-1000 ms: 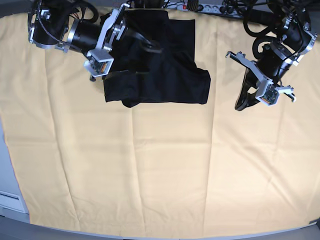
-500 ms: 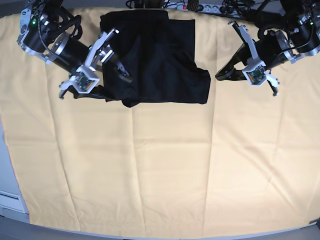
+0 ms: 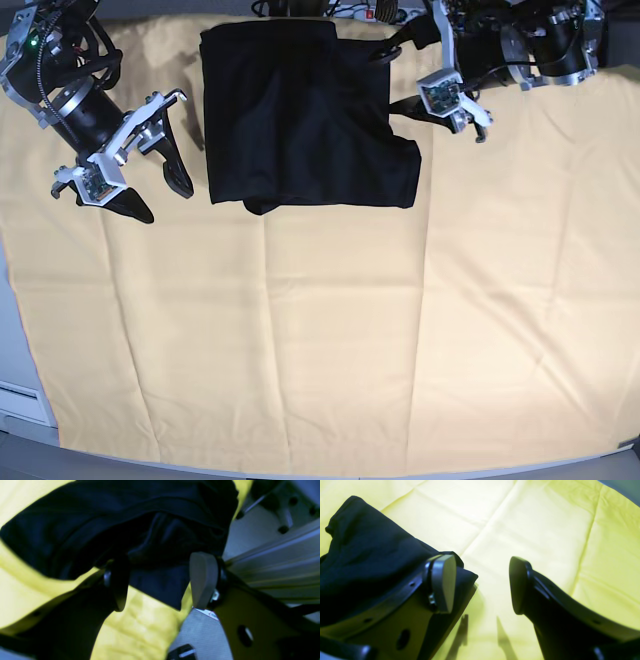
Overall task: Fold the T-shirt properly
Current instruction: 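Grasp the shirt's folded edge with the left gripper and tuck it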
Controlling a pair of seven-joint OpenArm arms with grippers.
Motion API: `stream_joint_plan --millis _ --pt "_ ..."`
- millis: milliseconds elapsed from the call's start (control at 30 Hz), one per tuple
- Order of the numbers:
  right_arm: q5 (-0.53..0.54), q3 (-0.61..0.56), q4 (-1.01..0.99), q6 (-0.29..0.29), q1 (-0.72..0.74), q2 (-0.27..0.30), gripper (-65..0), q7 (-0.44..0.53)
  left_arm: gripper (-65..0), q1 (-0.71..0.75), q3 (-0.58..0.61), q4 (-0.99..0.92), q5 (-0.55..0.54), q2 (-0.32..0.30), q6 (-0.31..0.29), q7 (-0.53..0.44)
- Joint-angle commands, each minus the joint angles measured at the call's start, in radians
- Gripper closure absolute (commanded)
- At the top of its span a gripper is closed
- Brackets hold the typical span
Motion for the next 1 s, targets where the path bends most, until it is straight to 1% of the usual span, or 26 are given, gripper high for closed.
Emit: stream_joint_plan --millis 0,100,200,233,267,333,367,400,500,600,733,767,900,967 --pt "0.018 0.007 0.014 0.002 0.003 0.009 -35.8 0.024 -39.0 0.0 0.013 0.015 0.01 -0.009 -0.005 -0.028" --pt "0.017 0.007 0.014 0.002 0.003 0.009 -35.8 0.024 -39.0 0.0 0.052 0.015 0.024 -0.009 -0.005 -0.034" --pt "0.017 0.008 0.014 0.002 0.002 0.009 -35.8 0.024 -38.8 0.0 0.059 0.015 0.036 -0.008 -0.005 -0.035" --pt "0.017 0.008 0.014 0.002 0.003 0.009 -35.8 0.024 -37.8 0.0 0.059 0.015 0.051 -0.009 -0.005 -0.041" --pt "0.018 0.007 0.014 0.002 0.003 0.009 -35.8 0.024 -34.9 0.0 0.059 0.015 0.068 -0.009 -0.005 -0.052" --pt "0.018 0.007 0.014 0.002 0.003 0.009 -35.7 0.027 -25.9 0.0 0.058 0.015 0.087 -0.009 -0.005 -0.054" --pt "0.018 0.007 0.014 0.002 0.003 0.009 -35.8 0.027 -22.7 0.0 0.059 0.015 0.087 -0.009 -0.005 -0.057" --pt "0.018 0.007 0.014 0.002 0.003 0.009 -35.7 0.028 -21.8 0.0 0.059 0.015 0.087 -0.008 -0.005 -0.067" --pt "0.018 0.007 0.014 0.002 0.003 0.009 -35.8 0.027 -22.5 -0.001 0.059 0.015 0.087 -0.008 -0.005 -0.101" --pt "0.018 0.007 0.014 0.002 0.003 0.009 -35.8 0.027 -22.7 -0.014 0.059 0.009 0.086 0.0 -0.005 -0.102" --pt "0.018 0.007 0.014 0.002 0.003 0.009 -35.7 0.027 -31.8 -0.037 0.059 -0.021 0.116 0.002 -0.005 -0.108" --pt "0.018 0.007 0.014 0.002 0.003 0.009 -35.8 0.027 -33.1 -0.04 0.059 -0.028 0.121 0.002 -0.005 -0.113" --pt "0.018 0.007 0.014 0.002 0.003 0.009 -35.7 0.027 -33.1 -0.043 0.061 -0.046 0.102 0.003 -0.005 -0.132" --pt "0.018 0.007 0.014 0.002 0.003 0.009 -35.7 0.027 -33.0 -0.053 0.082 -0.058 0.109 0.003 -0.005 -0.132"
